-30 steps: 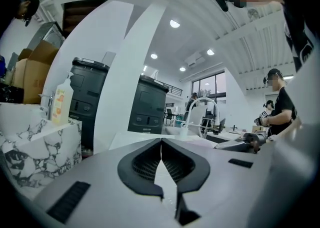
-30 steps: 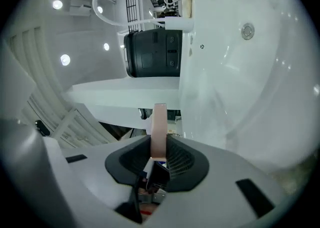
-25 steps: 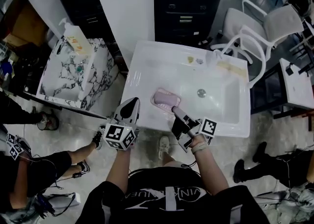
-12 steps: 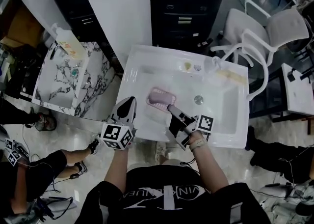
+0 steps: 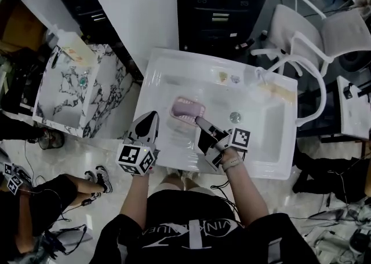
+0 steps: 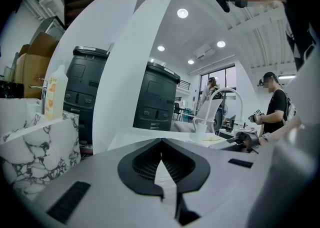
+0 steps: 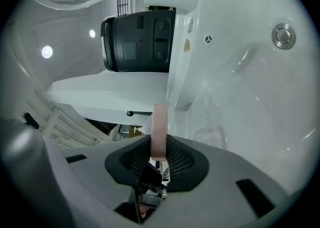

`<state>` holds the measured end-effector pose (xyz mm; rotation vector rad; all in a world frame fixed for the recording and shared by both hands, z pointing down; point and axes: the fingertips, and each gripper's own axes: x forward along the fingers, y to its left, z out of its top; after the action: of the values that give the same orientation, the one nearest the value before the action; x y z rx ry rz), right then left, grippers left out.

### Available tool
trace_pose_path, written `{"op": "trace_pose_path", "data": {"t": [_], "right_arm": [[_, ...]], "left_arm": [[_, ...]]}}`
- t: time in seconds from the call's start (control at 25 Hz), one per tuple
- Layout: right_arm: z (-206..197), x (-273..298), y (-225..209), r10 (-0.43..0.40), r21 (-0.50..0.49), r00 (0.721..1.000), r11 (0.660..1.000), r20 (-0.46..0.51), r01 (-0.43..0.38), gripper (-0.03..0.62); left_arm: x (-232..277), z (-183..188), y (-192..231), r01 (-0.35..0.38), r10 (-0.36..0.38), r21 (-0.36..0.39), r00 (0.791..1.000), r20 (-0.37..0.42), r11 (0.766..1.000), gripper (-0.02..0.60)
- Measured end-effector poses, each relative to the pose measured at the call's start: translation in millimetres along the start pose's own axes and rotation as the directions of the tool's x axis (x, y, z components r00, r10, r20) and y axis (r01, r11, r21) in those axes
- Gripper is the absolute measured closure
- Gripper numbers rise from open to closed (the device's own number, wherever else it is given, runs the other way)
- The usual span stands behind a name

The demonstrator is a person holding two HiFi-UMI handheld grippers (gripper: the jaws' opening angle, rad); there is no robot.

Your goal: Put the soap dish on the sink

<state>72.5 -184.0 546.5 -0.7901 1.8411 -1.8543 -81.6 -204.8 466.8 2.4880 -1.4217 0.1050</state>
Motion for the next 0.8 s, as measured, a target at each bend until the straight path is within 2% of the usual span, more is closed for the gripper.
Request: {"op": "trace_pose_path", "data": {"t": [0.32,0.48,0.8], "right_arm": [[14,26,-18,-0.056,0.000,0.998,0.998,-0.024,0.056,0.499],[23,37,-32,-0.111,0.013,0.993,0.994,-0.034,0.111,0.499],[33,65,-48,-0.156,0.043,0.984,0.986,-0.087,0.160,0.499]], "left_arm": [[22,-10,16,-0.017,0.016,-0.030,0.999,-0.032,0.999,0.566],[39,-15,18,0.002,-0.005,-0.052,0.999,-0.053,0.999,0.566],[58,-23,19,0.025,-0.032,-0.092,0.996,-0.078,0.995,0.566]]}}
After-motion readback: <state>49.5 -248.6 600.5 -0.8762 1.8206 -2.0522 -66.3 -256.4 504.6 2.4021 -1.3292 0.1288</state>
